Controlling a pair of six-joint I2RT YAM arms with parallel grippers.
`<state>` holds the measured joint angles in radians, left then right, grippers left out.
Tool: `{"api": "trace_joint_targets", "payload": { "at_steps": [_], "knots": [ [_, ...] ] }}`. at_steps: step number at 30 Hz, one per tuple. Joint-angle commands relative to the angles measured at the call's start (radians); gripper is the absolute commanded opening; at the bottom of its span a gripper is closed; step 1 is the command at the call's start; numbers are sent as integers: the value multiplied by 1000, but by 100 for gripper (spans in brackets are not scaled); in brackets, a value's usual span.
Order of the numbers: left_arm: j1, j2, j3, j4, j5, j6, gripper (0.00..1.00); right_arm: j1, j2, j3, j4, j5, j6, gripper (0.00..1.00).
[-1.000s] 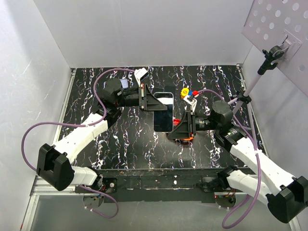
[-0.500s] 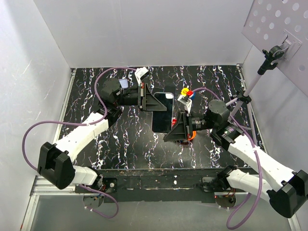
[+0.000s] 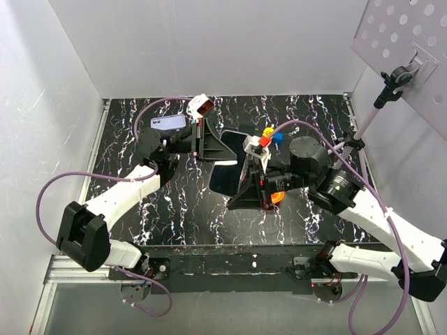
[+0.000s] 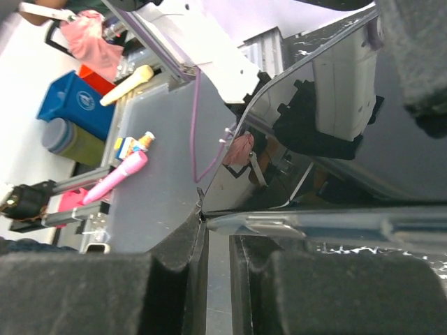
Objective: Take the phone out of the phone case
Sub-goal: Remove the phone case from the phone.
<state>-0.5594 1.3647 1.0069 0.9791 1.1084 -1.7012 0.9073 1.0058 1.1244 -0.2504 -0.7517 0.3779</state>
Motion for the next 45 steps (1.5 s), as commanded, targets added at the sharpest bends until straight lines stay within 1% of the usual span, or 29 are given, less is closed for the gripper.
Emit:
{"api": "trace_joint_targets", "payload": {
  "at_steps": [1,3,5,9,10,12,15,16,18,21,22,23,24,26,27,29,30,31,32,33,34,35,36,37,40,42,43,45],
  "knots": [
    [-62,-39,-22,3,-25,-78,0,-1,54,100,66,257,-197,1],
    [-68,-45,-28,3,-31,-86,0,-1,71,107,59,317,-217,1],
    [-77,-53,-37,6,-41,-87,0,-1,86,112,46,426,-229,1],
    [-83,-46,-56,73,-62,-153,0,4,94,81,28,797,-224,1],
    [-82,-44,-56,81,-68,-161,0,4,88,68,34,858,-215,1],
    [-83,-47,-60,75,-79,-158,0,4,76,58,37,867,-192,1],
    [-82,-61,-57,82,-104,-147,0,4,86,98,-50,848,-113,1],
    [-70,-65,-53,55,-113,-123,0,2,83,100,-82,819,-85,1],
    [-41,-102,-68,-15,-156,-57,0,-4,60,68,-116,703,-34,2],
    [7,-177,-111,-170,-243,56,0,-16,-2,-26,-112,550,53,25],
    [15,-197,-123,-221,-264,89,0,-19,-31,-55,-81,487,87,32],
    [19,-211,-126,-262,-283,119,0,-21,-59,-78,-49,432,117,37],
    [21,-219,-129,-307,-297,138,0,-19,-82,-106,1,372,168,45],
    [23,-222,-143,-300,-326,140,0,-21,-119,-152,110,275,235,62],
    [23,-219,-149,-278,-337,130,0,-21,-131,-172,176,235,271,67],
    [23,-216,-157,-251,-358,107,0,-21,-121,-187,296,149,331,76],
    [21,-214,-159,-241,-363,100,0,-21,-107,-180,321,122,351,80],
    [23,-211,-160,-235,-367,94,0,-21,-92,-164,324,112,367,80],
    [21,-210,-166,-220,-369,83,0,-19,-76,-150,326,112,380,81],
    [21,-211,-171,-211,-372,74,0,-19,-59,-140,338,103,395,78],
    [21,-214,-175,-204,-375,65,0,-19,-46,-137,365,86,412,72],
    [23,-219,-183,-194,-381,57,0,-19,-29,-130,393,60,421,62],
    [23,-220,-186,-192,-383,55,0,-19,-21,-127,402,57,423,56],
    [21,-222,-186,-197,-383,52,0,-19,-18,-129,405,66,426,54],
    [21,-231,-186,-206,-381,55,0,-19,-33,-152,437,83,424,52],
    [23,-234,-185,-215,-378,58,0,-19,-38,-163,453,92,424,41],
    [21,-234,-186,-218,-374,60,0,-19,-35,-161,454,89,427,37],
    [21,-233,-197,-201,-372,49,0,-19,-24,-155,458,86,427,34]
  ]
}}
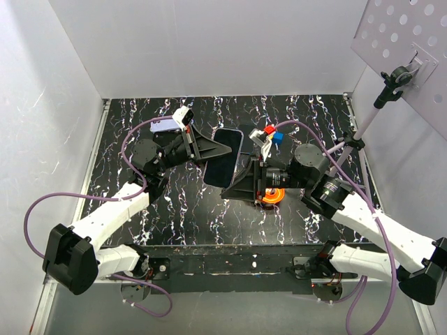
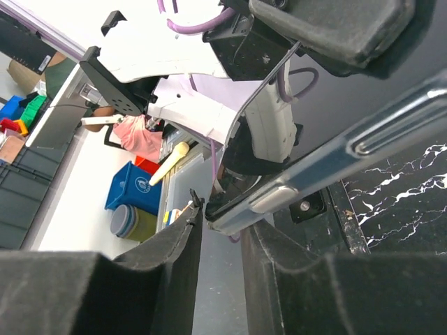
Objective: Take the phone out of the phone case
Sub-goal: Remove the phone case from the phone.
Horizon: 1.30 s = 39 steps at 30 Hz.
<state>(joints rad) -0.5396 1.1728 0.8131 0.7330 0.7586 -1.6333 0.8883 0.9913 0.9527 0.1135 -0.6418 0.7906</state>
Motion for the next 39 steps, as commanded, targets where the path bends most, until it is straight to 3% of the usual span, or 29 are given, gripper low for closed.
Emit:
{"api": "trace_joint_targets", "payload": {
  "at_steps": [1,6,9,15,20,31,39],
  "knots": [
    [3,-38,-8,55,-24,-26,0,0,0,17,95,-27,15,32],
    [3,-15,-20,160,1,-101,0,0,27,27,103,-45,-23,18],
    [1,4,6,186,54,-129,0,0,32,41,60,-33,-114,1],
    [-19,27,54,270,157,-212,0,14,69,142,-150,57,-371,1],
    [-62,-2,43,263,157,-217,0,32,107,230,-251,281,-514,1],
    [-106,14,27,413,119,-287,0,55,210,322,-362,821,-533,1],
    [-106,13,55,470,122,-338,0,55,221,256,-371,886,-585,1]
  ]
}}
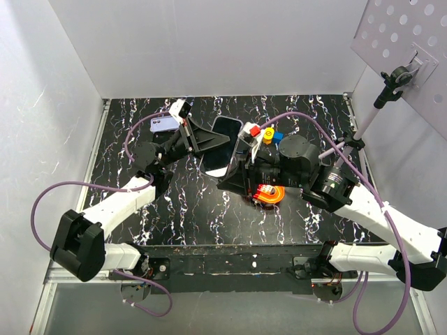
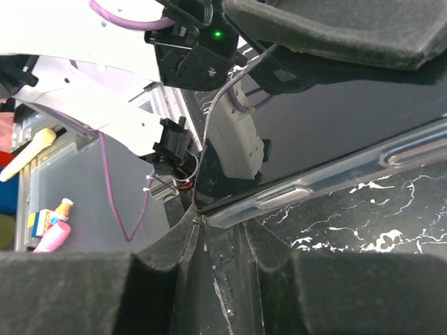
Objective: Take the phone out of the phone case
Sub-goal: Remove the phone case from the phone.
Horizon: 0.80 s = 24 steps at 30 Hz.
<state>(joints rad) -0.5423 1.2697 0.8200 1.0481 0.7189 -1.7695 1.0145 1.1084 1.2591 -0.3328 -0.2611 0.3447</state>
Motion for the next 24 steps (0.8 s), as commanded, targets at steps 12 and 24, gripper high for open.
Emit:
{"api": "trace_joint_targets", "payload": {
  "at_steps": [12,24],
  "knots": [
    [-108,-109,57,184,146,-243,0,-140,102,-37,58,271,-213,1],
    [-105,-207,-97,19,-289,-53,0,-252,64,-45,-108,-117,419,31]
  ]
}}
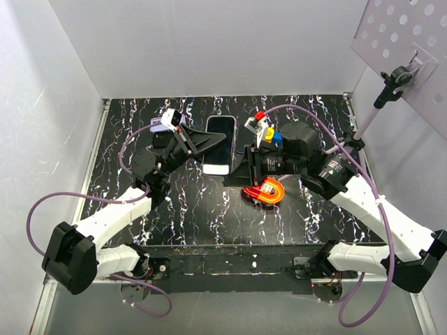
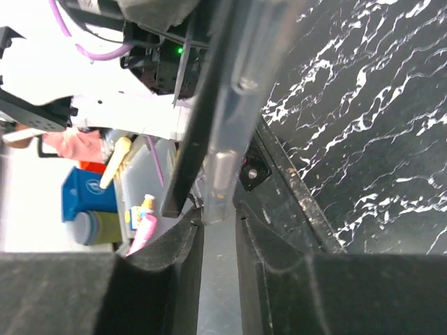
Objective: Take the phone out of the phone case
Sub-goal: Remove the phone case from the phone.
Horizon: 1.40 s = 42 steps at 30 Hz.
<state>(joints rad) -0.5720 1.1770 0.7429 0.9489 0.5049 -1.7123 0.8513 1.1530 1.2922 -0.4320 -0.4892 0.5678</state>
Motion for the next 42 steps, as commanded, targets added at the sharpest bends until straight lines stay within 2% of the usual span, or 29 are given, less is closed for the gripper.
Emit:
{"api": "trace_joint_targets", "payload": {
  "at_steps": [1,3,4,7,11,14,16,18,21,24,30,33,35,38,42],
  "knots": [
    [-77,-109,-23,125,-101,-104,0,-93,-4,-106,10,77,210,34],
    [-69,-97,-4,108,-109,-43,0,-93,-59,-157,39,45,239,41],
    [-68,-97,12,59,-103,-6,0,-95,-108,-189,65,35,250,48],
    [-66,-132,42,-97,-117,112,0,-95,-218,-275,139,29,297,60],
    [-62,-184,76,-309,-146,261,0,-97,-295,-295,176,24,317,61],
    [-60,-230,66,-409,-227,299,0,-95,-317,-307,243,2,323,61],
    [-63,-258,29,-400,-300,261,0,-87,-320,-353,370,-14,352,63],
    [-63,-258,-23,-324,-345,185,0,-69,-315,-399,559,0,380,66],
    [-62,-217,-65,-158,-361,79,0,-32,-299,-426,691,72,353,69],
    [-62,-188,-62,-113,-341,53,0,-26,-259,-406,763,74,339,70],
    [-63,-227,-65,-193,-330,105,0,-26,-243,-329,662,162,294,69],
    [-62,-247,-65,-222,-325,129,0,-26,-249,-266,460,277,297,63],
    [-62,-255,-71,-236,-328,138,0,-26,-249,-263,450,256,342,54],
    [-62,-258,-80,-226,-341,141,0,-24,-242,-228,455,160,402,47],
    [-63,-258,-68,-248,-341,178,0,-21,-265,-217,457,115,449,46]
  ]
}}
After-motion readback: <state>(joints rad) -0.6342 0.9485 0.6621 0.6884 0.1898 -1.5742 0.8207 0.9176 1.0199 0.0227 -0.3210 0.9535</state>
